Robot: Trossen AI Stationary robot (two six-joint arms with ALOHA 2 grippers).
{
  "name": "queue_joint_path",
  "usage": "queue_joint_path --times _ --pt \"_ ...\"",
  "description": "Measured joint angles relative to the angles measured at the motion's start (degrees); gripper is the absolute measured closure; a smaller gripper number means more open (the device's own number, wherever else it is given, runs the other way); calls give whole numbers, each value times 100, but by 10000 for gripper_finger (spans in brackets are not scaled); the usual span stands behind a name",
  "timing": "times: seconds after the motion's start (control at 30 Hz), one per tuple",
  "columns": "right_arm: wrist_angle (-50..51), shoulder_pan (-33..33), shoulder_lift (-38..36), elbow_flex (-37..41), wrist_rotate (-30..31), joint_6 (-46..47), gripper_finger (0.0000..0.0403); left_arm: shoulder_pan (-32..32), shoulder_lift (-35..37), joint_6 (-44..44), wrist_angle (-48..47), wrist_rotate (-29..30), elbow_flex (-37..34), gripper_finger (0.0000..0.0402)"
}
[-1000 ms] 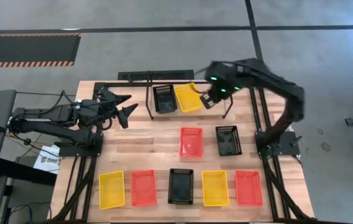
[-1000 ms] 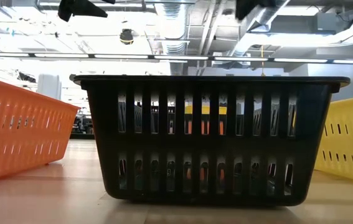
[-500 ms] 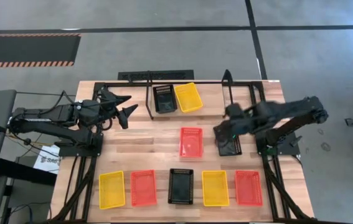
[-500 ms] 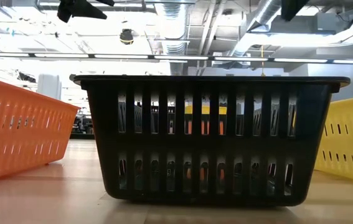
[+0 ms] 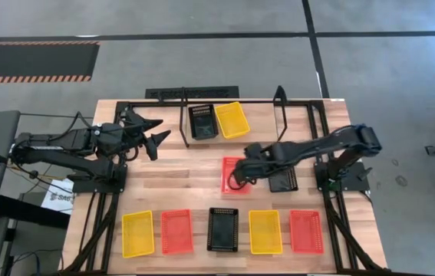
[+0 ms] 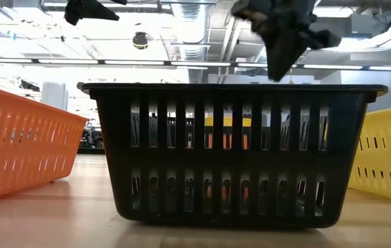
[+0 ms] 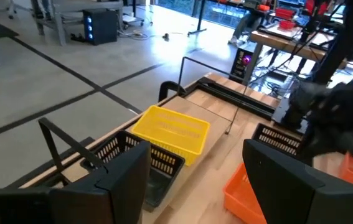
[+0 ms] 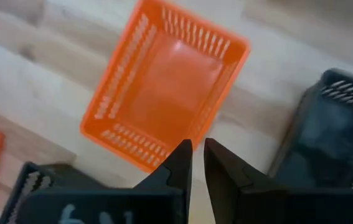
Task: Stack baskets on shelf by color
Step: Put the top orange bin on the shelf
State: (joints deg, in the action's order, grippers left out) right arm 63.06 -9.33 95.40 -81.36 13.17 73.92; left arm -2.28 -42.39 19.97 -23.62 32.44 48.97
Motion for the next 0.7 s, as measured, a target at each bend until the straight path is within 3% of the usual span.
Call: queue_joint_path --times 0.23,0.5,0.7 --pt "-225 221 550 -8 -548 -481 292 0 0 -20 -2 -69 0 159" --pt "-204 274 827 -8 -558 -407 194 0 0 -86 -4 -67 0 159" --pt "-165 274 1067 -4 -450 -388 170 0 2 -147 -1 -66 0 159"
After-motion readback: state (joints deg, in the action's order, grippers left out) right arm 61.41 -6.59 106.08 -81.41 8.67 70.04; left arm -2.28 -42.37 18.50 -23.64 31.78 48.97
